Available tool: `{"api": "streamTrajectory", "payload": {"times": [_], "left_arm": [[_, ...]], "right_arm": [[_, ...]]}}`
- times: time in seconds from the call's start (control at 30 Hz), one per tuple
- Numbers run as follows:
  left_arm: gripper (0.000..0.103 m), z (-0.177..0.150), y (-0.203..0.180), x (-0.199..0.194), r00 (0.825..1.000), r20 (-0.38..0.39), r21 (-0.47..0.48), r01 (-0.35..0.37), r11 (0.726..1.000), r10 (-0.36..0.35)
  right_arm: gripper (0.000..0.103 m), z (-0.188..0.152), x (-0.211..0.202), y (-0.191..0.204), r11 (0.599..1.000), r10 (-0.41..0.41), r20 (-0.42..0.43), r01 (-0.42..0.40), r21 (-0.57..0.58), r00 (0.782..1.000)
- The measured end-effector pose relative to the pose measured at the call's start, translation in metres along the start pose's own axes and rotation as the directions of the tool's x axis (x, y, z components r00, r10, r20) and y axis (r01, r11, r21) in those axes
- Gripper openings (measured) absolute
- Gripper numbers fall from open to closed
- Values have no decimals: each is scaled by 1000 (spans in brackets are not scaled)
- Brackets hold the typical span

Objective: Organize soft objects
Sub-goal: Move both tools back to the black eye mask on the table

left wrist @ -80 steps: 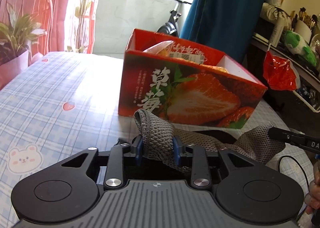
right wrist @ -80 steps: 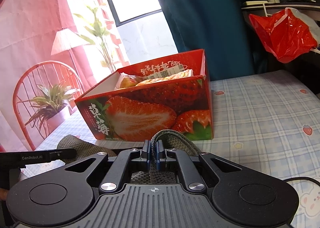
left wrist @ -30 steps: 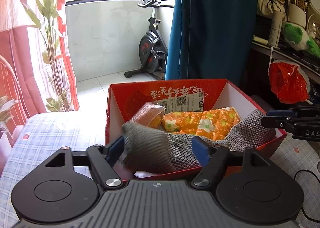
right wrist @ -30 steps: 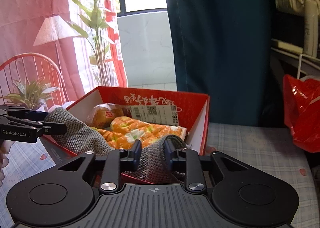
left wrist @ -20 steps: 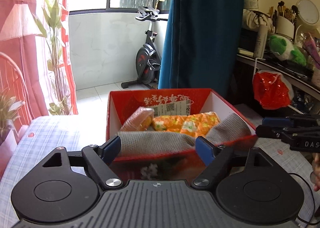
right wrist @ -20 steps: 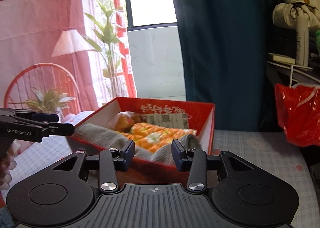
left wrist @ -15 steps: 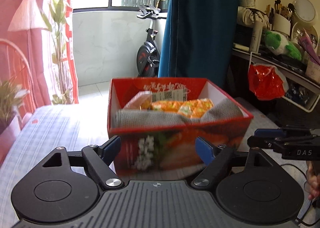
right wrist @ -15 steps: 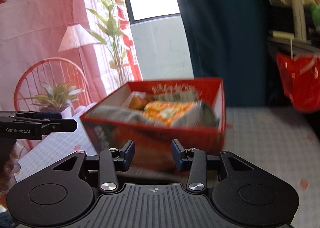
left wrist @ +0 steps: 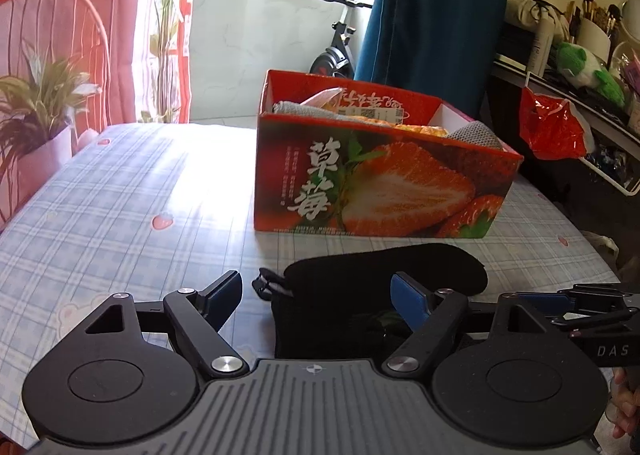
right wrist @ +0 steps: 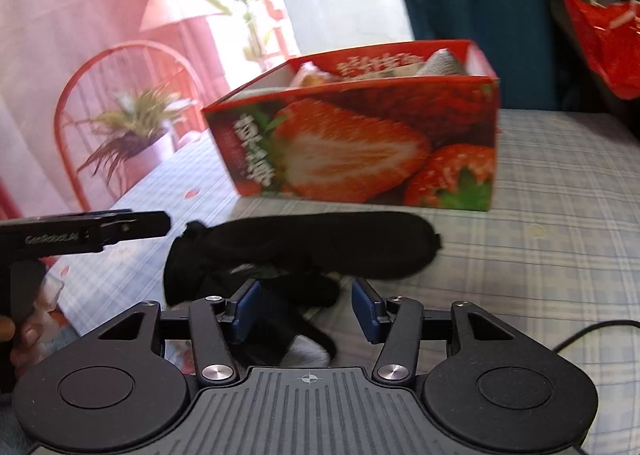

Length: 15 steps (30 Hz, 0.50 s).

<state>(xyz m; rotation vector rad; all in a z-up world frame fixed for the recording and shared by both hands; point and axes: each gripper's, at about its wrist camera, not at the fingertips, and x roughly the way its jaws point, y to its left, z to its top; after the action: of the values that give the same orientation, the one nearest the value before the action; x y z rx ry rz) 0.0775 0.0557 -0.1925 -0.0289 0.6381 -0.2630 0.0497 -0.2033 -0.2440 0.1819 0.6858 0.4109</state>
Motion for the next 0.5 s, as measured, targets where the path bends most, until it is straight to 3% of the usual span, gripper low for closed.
{"api": "streamTrajectory", "payload": {"times": [0.2,0.3,0.37,0.5], "left_arm": [[83,-8,-1,9,1000,-18,-13,-2,1000,2],[82,-11,-1,11,1000,-26,-16,1,1000,-1],[82,-11,-2,11,1000,-24,-12,1,1000,-2],[82,-12,-2,11,1000,-21,-20,-2,1000,2]], "right_arm": [[49,-7,20,9,999,23,-96,-26,-33,995],[38,-15,28,6,999,34,-139,-36,-10,990],[24,-16,27,4,999,39,-128,-39,7,991],[15,-17,26,-1,1000,8,-108,-7,6,994]]}}
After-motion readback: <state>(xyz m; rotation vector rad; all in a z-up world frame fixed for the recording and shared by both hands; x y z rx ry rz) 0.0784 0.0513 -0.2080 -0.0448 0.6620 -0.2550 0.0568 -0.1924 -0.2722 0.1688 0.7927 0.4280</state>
